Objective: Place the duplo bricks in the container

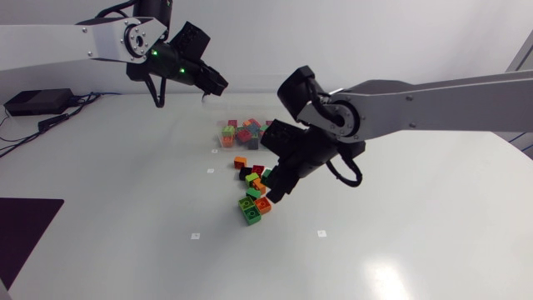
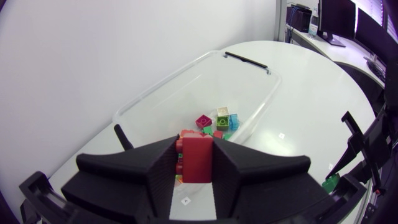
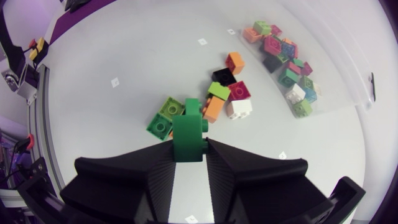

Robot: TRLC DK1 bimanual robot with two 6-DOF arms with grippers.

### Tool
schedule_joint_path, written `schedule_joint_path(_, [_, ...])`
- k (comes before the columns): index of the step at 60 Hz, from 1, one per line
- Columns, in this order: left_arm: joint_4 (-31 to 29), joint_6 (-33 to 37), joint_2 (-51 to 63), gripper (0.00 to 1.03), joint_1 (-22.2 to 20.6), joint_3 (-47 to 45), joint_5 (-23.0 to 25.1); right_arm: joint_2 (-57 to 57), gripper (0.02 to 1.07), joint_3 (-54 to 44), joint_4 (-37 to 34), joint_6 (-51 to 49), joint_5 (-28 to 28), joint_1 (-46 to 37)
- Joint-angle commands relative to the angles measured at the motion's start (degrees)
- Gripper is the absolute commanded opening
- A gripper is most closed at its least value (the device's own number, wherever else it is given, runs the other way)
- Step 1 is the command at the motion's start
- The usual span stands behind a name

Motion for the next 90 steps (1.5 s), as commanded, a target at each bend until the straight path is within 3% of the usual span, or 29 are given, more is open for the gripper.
schedule_joint_path(1, [0.61, -1.90, 3.43, 0.25, -0.57, 4.13, 0.27, -0.90, 0.12, 2.63, 0.13, 1.09, -0.57, -1.56])
schedule_joint_path(9, [0.52, -2.07, 6.95, 0.42, -1.27, 7.65, -0.70, -0.28, 0.12, 5.79, 0.22, 2.14, -1.10, -3.76])
schedule_joint_path(11, [0.52, -1.99, 8.18, 0.59, -1.62, 8.79, -1.84, 0.16, 0.12, 7.02, 0.40, 2.67, -1.27, -4.55])
schedule_joint_path(14, [0.43, -1.99, 8.97, 0.75, -1.88, 9.49, -2.63, 0.77, 0.12, 8.16, 0.66, 3.20, -1.54, -5.25])
schedule_joint_path(15, [0.34, -1.90, 9.23, 0.86, -2.06, 9.67, -3.34, 1.13, 0.12, 8.87, 0.84, 3.63, -1.80, -5.60])
schedule_joint_path(19, [0.25, -1.46, 9.50, 0.97, -2.24, 9.67, -3.78, 2.44, 0.12, 11.24, 1.10, 4.51, -1.98, -6.74])
schedule_joint_path(33, [-0.10, 0.48, 1.41, 0.98, -2.06, 2.20, -4.04, 6.84, 0.12, 20.20, 1.27, 8.03, -1.89, -8.50])
schedule_joint_path(56, [-0.27, 11.02, -16.52, 0.98, -2.24, -21.53, -1.93, 17.21, 0.12, 33.56, 2.59, 12.69, -1.89, -12.11])
schedule_joint_path(70, [-0.36, 15.42, -19.42, 0.98, -4.26, -31.02, -0.35, 21.60, 0.12, 40.16, 2.51, 14.36, -1.98, -13.25])
schedule_joint_path(90, [-0.89, 17.44, -19.24, 0.98, -8.04, -36.03, -0.26, 26.88, 0.12, 46.13, 2.51, 16.64, -1.89, -13.78])
